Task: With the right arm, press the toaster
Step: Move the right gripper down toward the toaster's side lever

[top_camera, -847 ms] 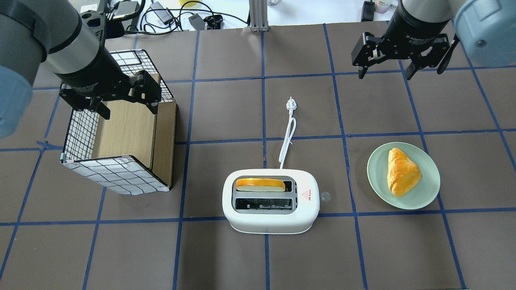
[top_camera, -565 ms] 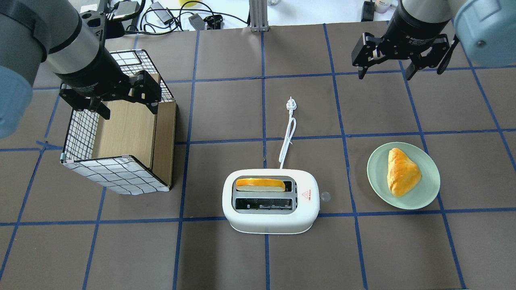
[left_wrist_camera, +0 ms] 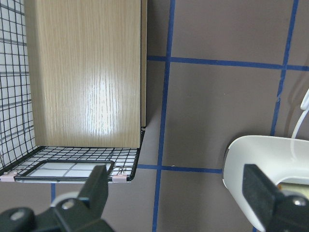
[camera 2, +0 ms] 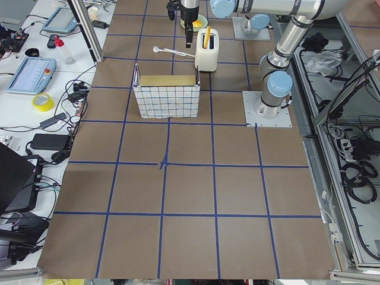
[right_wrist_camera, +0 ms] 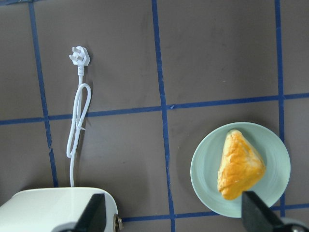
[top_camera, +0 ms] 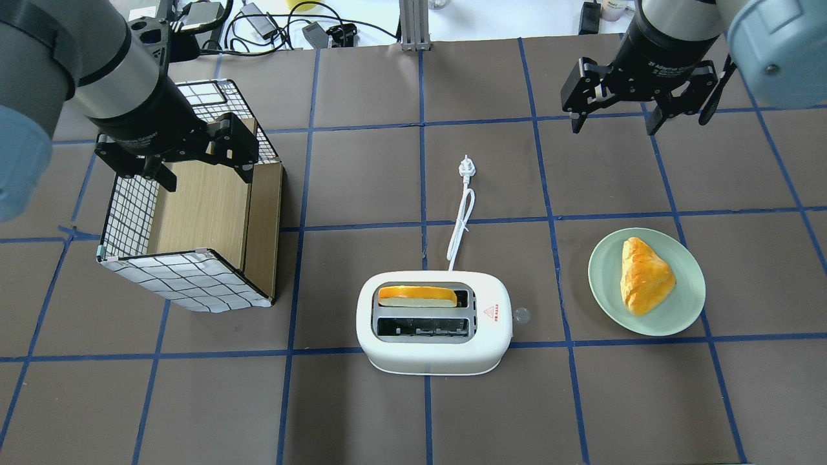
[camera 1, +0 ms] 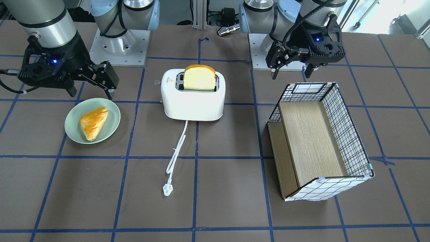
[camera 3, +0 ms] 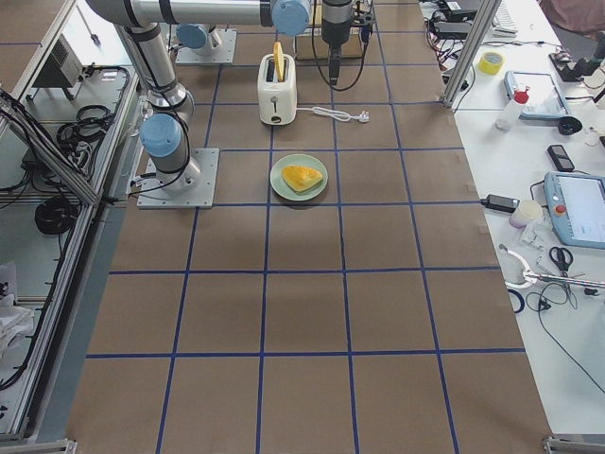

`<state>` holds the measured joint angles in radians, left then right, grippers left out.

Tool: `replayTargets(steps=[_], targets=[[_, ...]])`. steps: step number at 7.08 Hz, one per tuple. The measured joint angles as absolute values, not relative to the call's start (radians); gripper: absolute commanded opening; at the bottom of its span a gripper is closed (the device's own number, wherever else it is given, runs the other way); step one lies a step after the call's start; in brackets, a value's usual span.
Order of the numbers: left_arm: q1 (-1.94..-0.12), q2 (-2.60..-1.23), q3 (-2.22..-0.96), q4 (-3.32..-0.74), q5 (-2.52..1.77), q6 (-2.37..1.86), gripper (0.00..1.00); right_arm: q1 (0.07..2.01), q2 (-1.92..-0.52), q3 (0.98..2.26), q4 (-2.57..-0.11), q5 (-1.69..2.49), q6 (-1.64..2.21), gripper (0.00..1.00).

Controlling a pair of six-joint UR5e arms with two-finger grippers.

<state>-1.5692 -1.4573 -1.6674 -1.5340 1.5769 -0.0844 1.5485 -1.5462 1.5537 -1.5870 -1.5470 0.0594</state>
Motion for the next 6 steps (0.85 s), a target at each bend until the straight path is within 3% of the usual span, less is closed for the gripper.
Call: replayTargets(steps=[1, 3, 5, 6], targets=[[-1.569, -1.457, -1.667, -1.534, 1.577, -0.084, 1.0, 1.549, -1.55, 1.554, -1.513, -1.544, 0.059, 1.0], [-1.569, -1.457, -1.667, -1.534, 1.577, -0.084, 1.0, 1.553, -1.569, 1.569, -1.381, -1.537, 0.059, 0.86], [-1.569, -1.457, -1.667, -1.534, 1.577, -0.084, 1.0, 1.554, -1.652, 1.696, -1.429, -1.511, 0.06, 0.84], [-1.569, -1.457, -1.667, -1.534, 1.577, -0.084, 1.0, 1.553, -1.694, 1.778, -1.524, -1.506, 0.065, 0.78]])
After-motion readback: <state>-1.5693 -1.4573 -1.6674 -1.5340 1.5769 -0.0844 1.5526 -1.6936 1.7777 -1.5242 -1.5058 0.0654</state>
